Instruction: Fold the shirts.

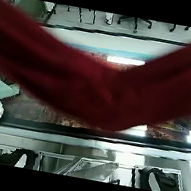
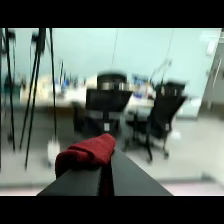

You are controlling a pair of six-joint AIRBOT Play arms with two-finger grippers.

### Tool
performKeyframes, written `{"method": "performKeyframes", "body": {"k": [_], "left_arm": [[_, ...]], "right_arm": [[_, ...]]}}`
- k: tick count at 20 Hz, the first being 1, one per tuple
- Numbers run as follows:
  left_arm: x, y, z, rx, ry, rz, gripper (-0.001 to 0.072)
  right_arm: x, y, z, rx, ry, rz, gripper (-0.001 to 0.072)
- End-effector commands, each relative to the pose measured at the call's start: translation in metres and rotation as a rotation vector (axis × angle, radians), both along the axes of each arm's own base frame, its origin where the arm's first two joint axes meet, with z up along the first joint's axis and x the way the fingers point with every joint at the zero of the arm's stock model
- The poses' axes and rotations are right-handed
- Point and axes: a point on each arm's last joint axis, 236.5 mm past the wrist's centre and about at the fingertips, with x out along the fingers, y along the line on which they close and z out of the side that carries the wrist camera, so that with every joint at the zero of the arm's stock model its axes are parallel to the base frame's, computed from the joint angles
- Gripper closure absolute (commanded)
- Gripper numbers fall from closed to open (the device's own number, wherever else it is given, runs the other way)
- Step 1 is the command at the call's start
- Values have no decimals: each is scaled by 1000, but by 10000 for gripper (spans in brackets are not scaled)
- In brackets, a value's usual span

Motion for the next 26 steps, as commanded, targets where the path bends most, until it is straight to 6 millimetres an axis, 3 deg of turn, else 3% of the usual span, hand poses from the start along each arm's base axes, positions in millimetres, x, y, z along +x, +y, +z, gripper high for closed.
{"method": "performKeyframes", "body": {"k": [1,4,7,9,10,11,13,14,15,16,18,20,21,22,24,26], "left_arm": [[64,-13,-120,-45,368,-100,693],[119,-42,-263,-37,712,-201,693],[154,-70,-398,-48,940,-209,693],[171,-79,-468,-52,1030,-178,693],[178,-81,-494,-52,1064,-163,693],[183,-83,-515,-51,1096,-154,693],[193,-86,-539,-47,1146,-152,693],[198,-88,-543,-43,1161,-160,694],[204,-90,-544,-40,1177,-174,693],[209,-93,-542,-36,1187,-188,693],[220,-100,-536,-23,1192,-219,693],[227,-106,-529,4,1194,-258,693],[229,-108,-526,9,1200,-272,693],[231,-111,-525,14,1206,-283,693],[235,-114,-524,22,1221,-304,693],[236,-115,-524,29,1219,-312,693]], "right_arm": [[33,4,-117,33,339,60,688],[63,-6,-271,147,666,25,688],[80,-24,-413,286,865,-115,688],[90,-37,-473,312,957,-191,687],[97,-38,-490,322,985,-199,687],[107,-40,-502,325,1001,-200,687],[128,-42,-509,323,1026,-188,685],[139,-41,-503,321,1034,-165,569],[147,-40,-492,313,1033,-139,312],[153,-42,-477,322,1031,-128,204],[154,-54,-438,368,1020,-135,205],[127,-62,-414,385,1048,-122,246],[102,-55,-412,395,1105,-98,294],[75,-44,-415,411,1161,-77,294],[25,-15,-441,455,1250,-81,293],[-21,12,-485,530,1334,-123,293]]}}
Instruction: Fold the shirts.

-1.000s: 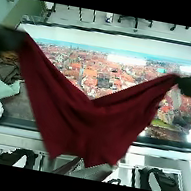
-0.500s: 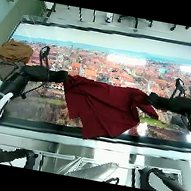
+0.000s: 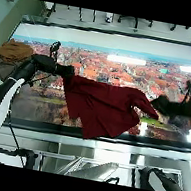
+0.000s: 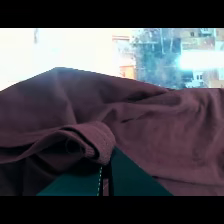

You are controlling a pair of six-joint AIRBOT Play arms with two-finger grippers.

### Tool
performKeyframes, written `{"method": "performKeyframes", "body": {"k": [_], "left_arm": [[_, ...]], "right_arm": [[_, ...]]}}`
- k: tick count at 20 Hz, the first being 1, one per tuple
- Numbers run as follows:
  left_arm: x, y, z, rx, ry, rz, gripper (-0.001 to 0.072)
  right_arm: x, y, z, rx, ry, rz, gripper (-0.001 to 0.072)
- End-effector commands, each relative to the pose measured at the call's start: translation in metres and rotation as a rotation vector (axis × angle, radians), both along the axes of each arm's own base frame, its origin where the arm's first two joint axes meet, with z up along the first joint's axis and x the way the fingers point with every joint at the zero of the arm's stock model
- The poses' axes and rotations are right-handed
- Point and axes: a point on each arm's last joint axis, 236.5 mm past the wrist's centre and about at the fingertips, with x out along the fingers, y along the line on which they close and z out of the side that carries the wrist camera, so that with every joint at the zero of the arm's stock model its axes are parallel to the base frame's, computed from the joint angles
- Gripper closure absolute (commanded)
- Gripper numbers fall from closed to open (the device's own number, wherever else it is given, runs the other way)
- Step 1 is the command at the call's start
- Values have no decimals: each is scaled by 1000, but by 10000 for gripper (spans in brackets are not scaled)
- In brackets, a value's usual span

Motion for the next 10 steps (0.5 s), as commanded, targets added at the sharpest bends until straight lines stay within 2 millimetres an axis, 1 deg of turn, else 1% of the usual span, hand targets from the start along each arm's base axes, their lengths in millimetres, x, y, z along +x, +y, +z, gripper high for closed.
{"method": "performKeyframes", "body": {"k": [1,3,4,5,6,7,10], "left_arm": [[2,-4,0,0,15,-31,693],[2,2,0,-1,25,-23,693],[1,5,-1,-1,33,-21,693],[-1,9,-2,-1,45,-19,693],[-2,15,-3,-3,60,-15,693],[-3,20,-4,-3,69,-9,693],[-5,34,-6,-7,93,7,693]], "right_arm": [[-81,45,-57,101,175,-65,292],[-108,67,-87,131,241,-81,292],[-117,74,-99,127,266,-82,291],[-121,81,-105,122,274,-80,288],[-118,89,-107,123,265,-77,253],[-113,96,-109,125,254,-88,237],[-112,109,-125,125,299,-114,243]]}}
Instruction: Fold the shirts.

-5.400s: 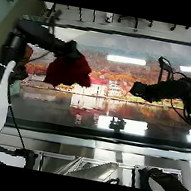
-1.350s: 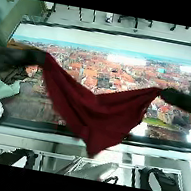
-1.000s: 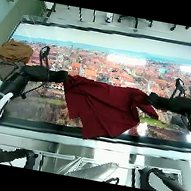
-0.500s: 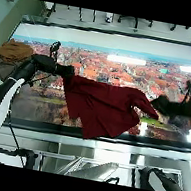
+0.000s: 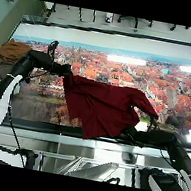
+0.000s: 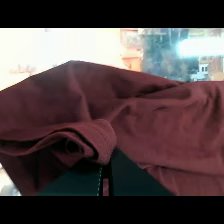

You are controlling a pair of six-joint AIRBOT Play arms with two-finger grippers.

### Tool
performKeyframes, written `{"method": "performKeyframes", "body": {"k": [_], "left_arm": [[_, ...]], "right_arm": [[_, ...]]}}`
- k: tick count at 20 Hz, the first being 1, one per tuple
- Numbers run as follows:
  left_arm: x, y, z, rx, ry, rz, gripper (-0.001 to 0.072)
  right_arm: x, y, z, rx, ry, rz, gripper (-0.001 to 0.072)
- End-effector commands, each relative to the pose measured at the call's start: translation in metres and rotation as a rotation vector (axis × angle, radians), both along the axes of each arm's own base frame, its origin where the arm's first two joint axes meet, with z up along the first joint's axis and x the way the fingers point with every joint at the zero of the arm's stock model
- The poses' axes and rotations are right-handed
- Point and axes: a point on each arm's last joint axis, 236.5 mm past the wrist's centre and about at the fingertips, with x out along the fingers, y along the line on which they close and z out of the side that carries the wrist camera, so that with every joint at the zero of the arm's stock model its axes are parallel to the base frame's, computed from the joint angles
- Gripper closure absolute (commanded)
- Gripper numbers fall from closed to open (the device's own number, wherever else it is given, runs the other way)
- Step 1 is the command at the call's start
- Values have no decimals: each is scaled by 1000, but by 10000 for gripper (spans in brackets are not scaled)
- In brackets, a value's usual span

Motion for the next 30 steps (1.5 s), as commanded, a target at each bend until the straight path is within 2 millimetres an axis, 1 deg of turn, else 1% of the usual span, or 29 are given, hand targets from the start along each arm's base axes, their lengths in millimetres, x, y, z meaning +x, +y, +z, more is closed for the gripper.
{"method": "performKeyframes", "body": {"k": [1,2,4,5,6,7,8,9,10,11,12,13,14,15,16,17,18,19,20,21,22,23,24,25,26,27,28,29,30], "left_arm": [[-3,15,-2,-4,32,14,693],[-2,19,-2,-4,32,22,693],[-1,22,-2,-3,31,28,693],[-1,23,-2,-1,28,23,693],[-1,23,-2,2,24,17,693],[-2,23,-2,2,26,15,693],[-3,22,-3,1,32,11,693],[-5,24,-2,1,37,9,693],[-6,27,2,-2,37,12,693],[-7,32,14,-4,20,18,693],[-6,40,39,-5,-30,34,694],[-6,50,75,-9,-108,58,694],[-10,60,119,-9,-202,81,693],[-17,68,175,-3,-326,99,694],[-31,74,233,3,-457,114,694],[-52,77,295,11,-602,126,694],[-83,78,361,17,-763,138,693],[-122,77,426,19,-930,152,694],[-163,74,478,13,-1073,164,693],[-205,71,522,18,-1206,171,693],[-247,67,556,15,-1315,169,694],[-281,63,580,11,-1396,167,694],[-307,60,596,10,-1455,165,693],[-327,57,606,3,-1492,162,693],[-339,57,611,2,-1505,167,693],[-341,66,612,31,-1492,208,693],[-337,80,607,68,-1443,270,693],[-327,92,596,109,-1378,313,693],[-313,98,582,138,-1311,318,693]], "right_arm": [[1,16,-22,2,47,-61,243],[5,20,-24,-3,50,-58,244],[23,29,-23,-18,11,-42,247],[35,34,-20,-26,-18,-34,277],[48,39,-18,-34,-46,-23,434],[58,43,-16,-39,-67,-4,539],[69,47,-12,-44,-99,30,691],[80,52,-4,-41,-135,54,686],[92,58,13,-29,-189,81,687],[102,64,38,-11,-254,112,687],[113,67,76,10,-340,139,687],[124,65,126,34,-449,149,688],[135,56,183,37,-591,152,687],[144,40,251,13,-790,161,687],[145,19,330,-38,-1017,155,687],[135,0,404,-105,-1223,141,687],[115,-19,479,-180,-1418,107,687],[87,-33,541,-262,-1583,82,688],[62,-41,585,-329,-1692,68,688],[41,-47,616,-397,-1767,59,688],[22,-48,640,-452,-1819,61,687],[10,-47,655,-491,-1853,71,688],[-1,-46,667,-526,-1886,86,687],[-9,-44,677,-543,-1913,92,688],[-14,-42,683,-555,-1936,96,688],[-18,-42,688,-576,-1955,102,688],[-19,-42,688,-591,-1959,108,687],[-15,-43,683,-602,-1940,120,687],[-5,-46,673,-623,-1898,140,687]]}}
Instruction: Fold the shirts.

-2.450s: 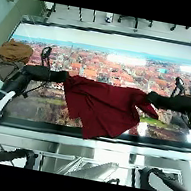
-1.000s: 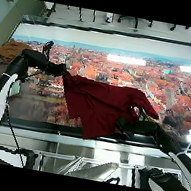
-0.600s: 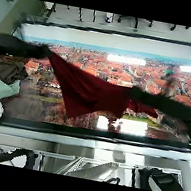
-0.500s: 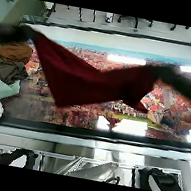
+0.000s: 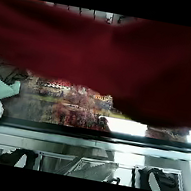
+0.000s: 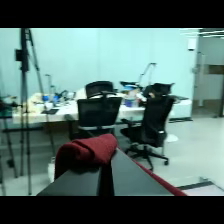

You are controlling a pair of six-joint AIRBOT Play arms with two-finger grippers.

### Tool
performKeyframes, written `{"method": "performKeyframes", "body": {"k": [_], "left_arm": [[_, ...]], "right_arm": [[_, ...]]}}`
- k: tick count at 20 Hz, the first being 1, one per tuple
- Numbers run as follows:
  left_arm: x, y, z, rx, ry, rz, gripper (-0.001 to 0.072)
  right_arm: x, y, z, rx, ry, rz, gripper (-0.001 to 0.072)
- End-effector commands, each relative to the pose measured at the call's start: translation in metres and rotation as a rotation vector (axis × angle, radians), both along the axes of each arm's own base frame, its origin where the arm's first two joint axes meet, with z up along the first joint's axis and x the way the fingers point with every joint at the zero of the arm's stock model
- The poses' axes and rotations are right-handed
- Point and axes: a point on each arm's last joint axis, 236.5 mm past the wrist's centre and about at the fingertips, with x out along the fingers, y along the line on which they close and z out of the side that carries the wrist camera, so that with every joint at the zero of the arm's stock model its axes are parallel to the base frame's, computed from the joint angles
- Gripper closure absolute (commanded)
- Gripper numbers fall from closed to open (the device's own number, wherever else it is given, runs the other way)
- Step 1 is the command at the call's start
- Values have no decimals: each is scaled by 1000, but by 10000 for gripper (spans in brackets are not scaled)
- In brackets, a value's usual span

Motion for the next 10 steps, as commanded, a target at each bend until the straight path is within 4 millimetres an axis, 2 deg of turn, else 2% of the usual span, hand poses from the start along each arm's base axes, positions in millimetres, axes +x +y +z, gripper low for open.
{"method": "performKeyframes", "body": {"k": [1,3,5,6,8,10], "left_arm": [[19,23,-31,-6,169,99,693],[74,21,-79,-21,340,59,693],[137,17,-150,-40,556,13,693],[170,15,-198,-41,683,-2,693],[221,2,-307,-31,933,-44,694],[262,-9,-420,-26,1122,-58,693]], "right_arm": [[15,-4,-16,-81,64,-36,687],[60,-6,-60,-83,238,1,688],[114,-12,-120,-53,429,39,688],[140,-14,-159,-33,536,52,688],[190,-24,-257,32,774,60,688],[237,-37,-369,105,960,16,688]]}}
